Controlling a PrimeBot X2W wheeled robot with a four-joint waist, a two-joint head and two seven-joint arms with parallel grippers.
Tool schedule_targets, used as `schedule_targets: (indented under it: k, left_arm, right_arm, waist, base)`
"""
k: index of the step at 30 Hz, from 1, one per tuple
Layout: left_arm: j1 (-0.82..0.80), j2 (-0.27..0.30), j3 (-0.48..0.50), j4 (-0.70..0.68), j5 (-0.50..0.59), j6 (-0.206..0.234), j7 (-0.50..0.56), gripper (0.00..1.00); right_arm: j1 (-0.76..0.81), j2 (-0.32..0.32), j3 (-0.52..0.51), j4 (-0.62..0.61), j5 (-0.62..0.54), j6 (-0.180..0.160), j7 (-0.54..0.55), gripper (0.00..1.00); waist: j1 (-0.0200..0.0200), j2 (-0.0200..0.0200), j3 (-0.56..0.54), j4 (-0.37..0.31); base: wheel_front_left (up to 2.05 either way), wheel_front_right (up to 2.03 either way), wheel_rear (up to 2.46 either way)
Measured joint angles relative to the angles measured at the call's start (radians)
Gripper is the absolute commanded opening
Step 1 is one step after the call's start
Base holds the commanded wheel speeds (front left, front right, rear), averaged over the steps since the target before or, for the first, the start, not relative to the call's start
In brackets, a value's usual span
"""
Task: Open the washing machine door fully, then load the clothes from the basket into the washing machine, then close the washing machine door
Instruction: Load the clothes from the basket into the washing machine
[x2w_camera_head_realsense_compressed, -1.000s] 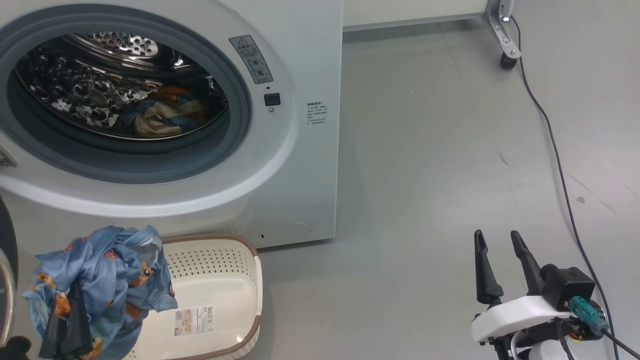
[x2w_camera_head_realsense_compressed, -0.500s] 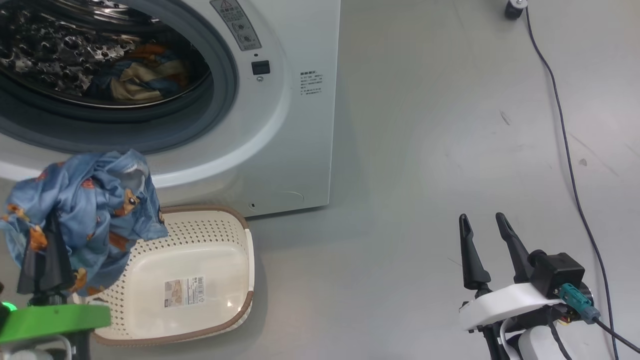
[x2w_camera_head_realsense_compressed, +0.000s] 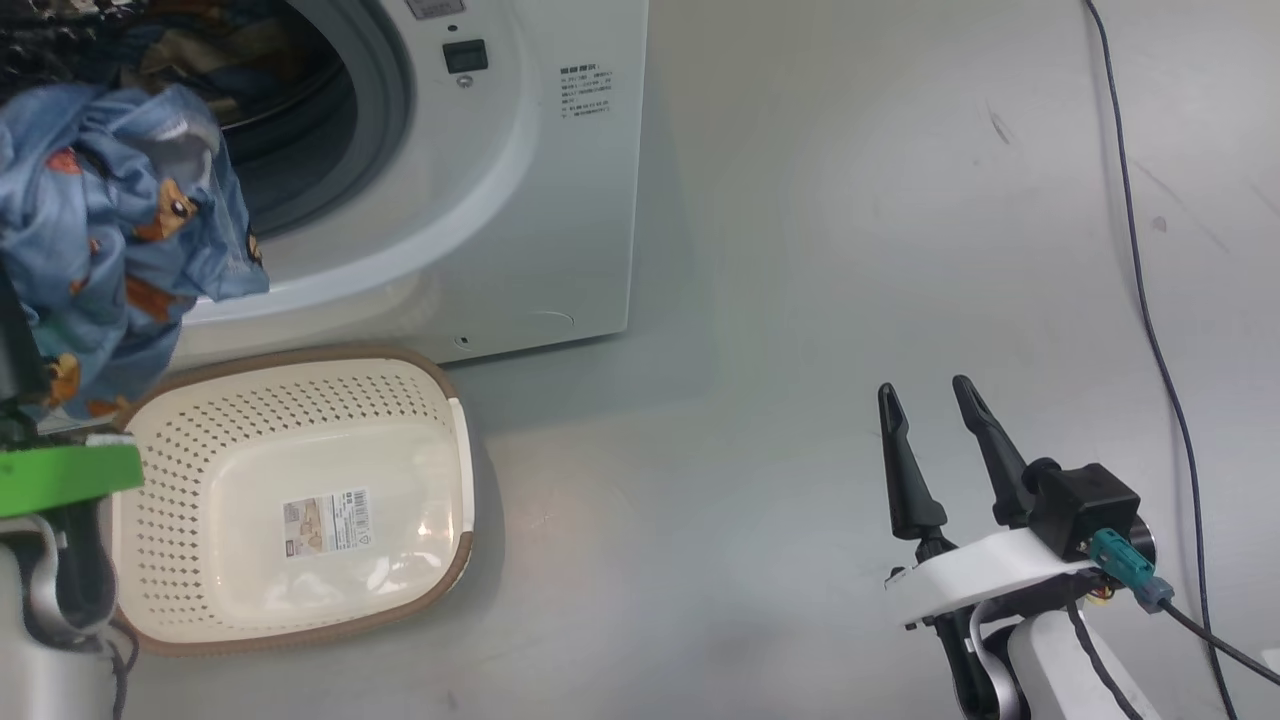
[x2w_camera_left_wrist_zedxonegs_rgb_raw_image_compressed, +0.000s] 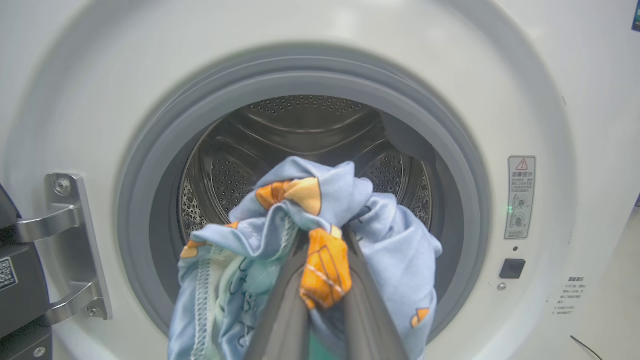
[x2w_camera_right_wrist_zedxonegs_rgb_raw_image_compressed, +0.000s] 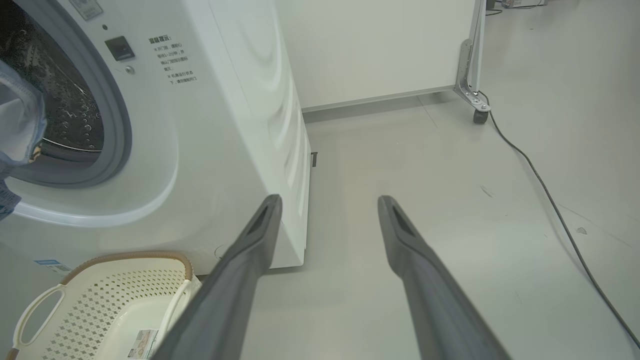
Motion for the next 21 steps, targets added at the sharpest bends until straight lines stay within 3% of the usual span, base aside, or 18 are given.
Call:
schedule_targets:
  k: [21]
  left_arm:
    - [-0.382, 0.123, -0.032, 0.142, -0.073, 0.000, 0.014, 0.00]
  right_arm:
    - [-0.115, -0.001, 0.060, -0.038, -0.006, -0.044, 0.000, 1.00]
  waist:
    - [0.0001, 0.0000, 0.233, -0.049]
  base:
    - [0.00, 0.00, 0.00]
